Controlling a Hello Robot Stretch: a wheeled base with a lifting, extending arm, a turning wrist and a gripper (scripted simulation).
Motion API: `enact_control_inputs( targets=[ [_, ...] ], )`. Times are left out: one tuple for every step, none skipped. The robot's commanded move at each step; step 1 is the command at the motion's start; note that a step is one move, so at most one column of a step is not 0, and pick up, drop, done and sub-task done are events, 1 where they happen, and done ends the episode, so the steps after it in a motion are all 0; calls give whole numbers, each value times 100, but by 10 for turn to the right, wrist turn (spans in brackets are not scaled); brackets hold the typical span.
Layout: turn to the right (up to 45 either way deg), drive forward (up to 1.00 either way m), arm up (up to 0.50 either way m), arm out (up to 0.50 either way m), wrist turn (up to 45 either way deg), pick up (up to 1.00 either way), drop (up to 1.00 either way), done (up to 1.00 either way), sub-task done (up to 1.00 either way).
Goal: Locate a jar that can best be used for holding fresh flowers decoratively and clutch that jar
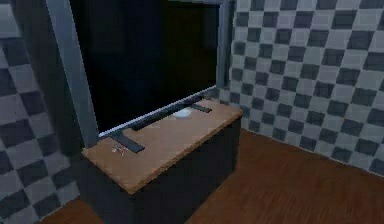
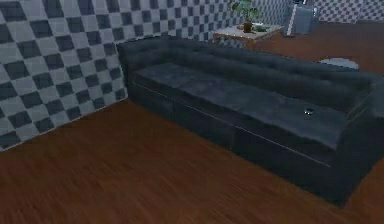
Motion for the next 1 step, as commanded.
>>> enact_control_inputs(
  targets=[
    [300, 0, 0, 0, 0, 0, 0, 0, 0]
  ],
)
